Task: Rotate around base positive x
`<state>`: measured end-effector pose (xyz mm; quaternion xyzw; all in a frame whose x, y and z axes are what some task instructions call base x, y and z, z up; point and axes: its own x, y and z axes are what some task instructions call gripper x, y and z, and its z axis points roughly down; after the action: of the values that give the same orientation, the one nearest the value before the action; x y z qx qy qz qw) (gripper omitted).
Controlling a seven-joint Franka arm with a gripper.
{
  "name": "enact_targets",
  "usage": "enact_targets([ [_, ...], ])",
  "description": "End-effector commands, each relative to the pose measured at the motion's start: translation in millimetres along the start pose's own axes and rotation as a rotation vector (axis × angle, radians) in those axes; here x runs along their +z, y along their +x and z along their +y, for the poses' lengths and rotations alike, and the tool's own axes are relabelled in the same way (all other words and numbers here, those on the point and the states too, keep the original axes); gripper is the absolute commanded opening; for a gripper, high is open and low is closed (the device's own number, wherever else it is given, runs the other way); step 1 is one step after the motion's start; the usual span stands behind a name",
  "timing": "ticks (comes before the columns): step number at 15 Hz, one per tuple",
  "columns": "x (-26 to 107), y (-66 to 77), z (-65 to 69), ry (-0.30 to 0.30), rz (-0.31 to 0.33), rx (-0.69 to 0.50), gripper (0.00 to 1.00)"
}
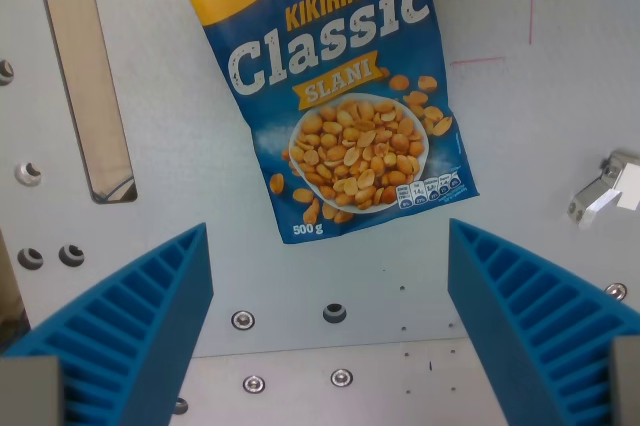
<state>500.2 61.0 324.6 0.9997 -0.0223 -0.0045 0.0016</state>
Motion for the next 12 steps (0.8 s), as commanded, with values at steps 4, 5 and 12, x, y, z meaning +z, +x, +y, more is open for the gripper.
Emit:
enact_targets([
  [4, -2.3, -0.2, 0.0, 0.054, 0.002, 0.0, 1.0],
  [5, -2.3, -0.2, 0.0, 0.067, 0.001, 0.0, 1.0],
  [12, -2.3, -0.2, 0.0, 0.16, -0.003, -0.002, 1.0],
])
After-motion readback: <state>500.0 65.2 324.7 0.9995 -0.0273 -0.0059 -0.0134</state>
